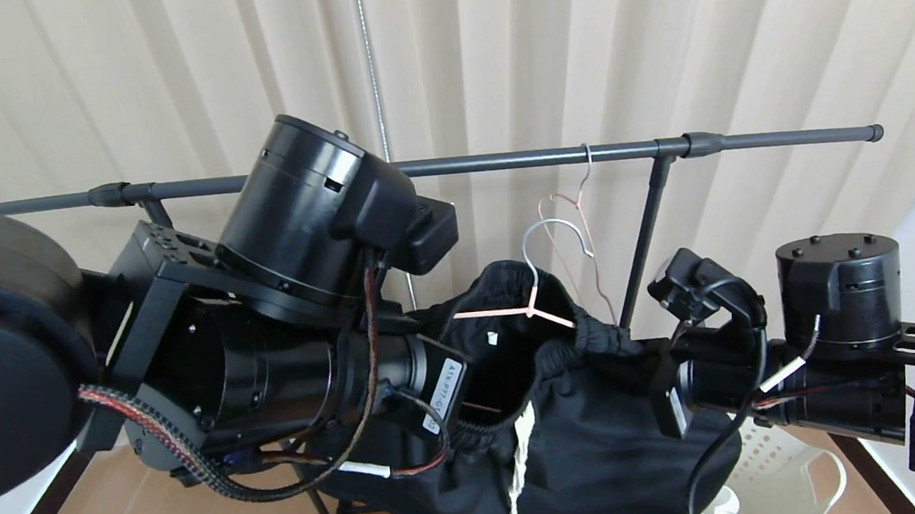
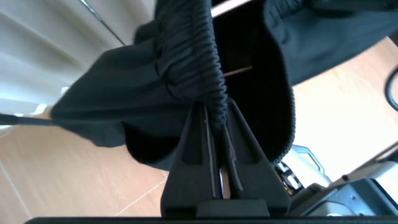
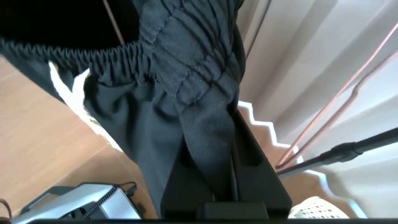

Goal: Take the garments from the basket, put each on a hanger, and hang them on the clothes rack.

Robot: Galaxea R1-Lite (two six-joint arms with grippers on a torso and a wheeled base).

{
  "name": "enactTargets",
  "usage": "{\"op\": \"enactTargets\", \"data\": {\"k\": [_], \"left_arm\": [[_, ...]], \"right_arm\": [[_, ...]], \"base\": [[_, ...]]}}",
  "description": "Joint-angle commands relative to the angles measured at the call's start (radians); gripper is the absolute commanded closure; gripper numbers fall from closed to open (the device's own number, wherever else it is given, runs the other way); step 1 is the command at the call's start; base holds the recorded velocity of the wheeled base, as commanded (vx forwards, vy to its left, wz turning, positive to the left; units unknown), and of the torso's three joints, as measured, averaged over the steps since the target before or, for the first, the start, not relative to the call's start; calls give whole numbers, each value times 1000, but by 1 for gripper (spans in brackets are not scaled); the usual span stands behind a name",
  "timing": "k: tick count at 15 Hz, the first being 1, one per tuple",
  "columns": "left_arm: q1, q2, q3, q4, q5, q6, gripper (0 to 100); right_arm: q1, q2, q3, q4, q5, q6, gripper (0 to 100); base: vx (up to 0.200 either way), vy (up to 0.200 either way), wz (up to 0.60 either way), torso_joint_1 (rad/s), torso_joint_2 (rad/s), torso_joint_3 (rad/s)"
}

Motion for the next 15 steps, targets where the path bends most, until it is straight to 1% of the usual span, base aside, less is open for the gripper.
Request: {"op": "enactTargets", "data": {"k": [1,2,5,7,9,11,13,15], "left_arm": [[-20,1,14,-2,-2,-8,100],[-35,-1,35,-2,-5,-13,100],[-43,13,70,-8,-5,-19,100],[-41,37,69,-38,-5,-49,100],[-40,59,70,-66,-5,-57,100],[-40,76,70,-81,-3,-77,100],[-40,113,69,-140,-2,-86,100],[-37,129,67,-167,0,-102,100]], "right_arm": [[1,1,-3,-8,0,14,100],[1,1,-3,-34,0,37,100],[1,0,-3,-57,2,67,100],[1,-6,0,-57,16,67,100],[1,-17,9,-58,54,67,100],[1,-22,15,-77,54,67,100],[1,-26,46,-133,59,66,100],[1,-26,60,-160,59,66,100]], "base": [[0,0,0,0,0,0],[0,0,0,0,0,0],[0,0,0,0,0,0],[0,0,0,0,0,0],[0,0,0,0,0,0],[0,0,0,0,0,0],[0,0,0,0,0,0],[0,0,0,0,0,0]]}}
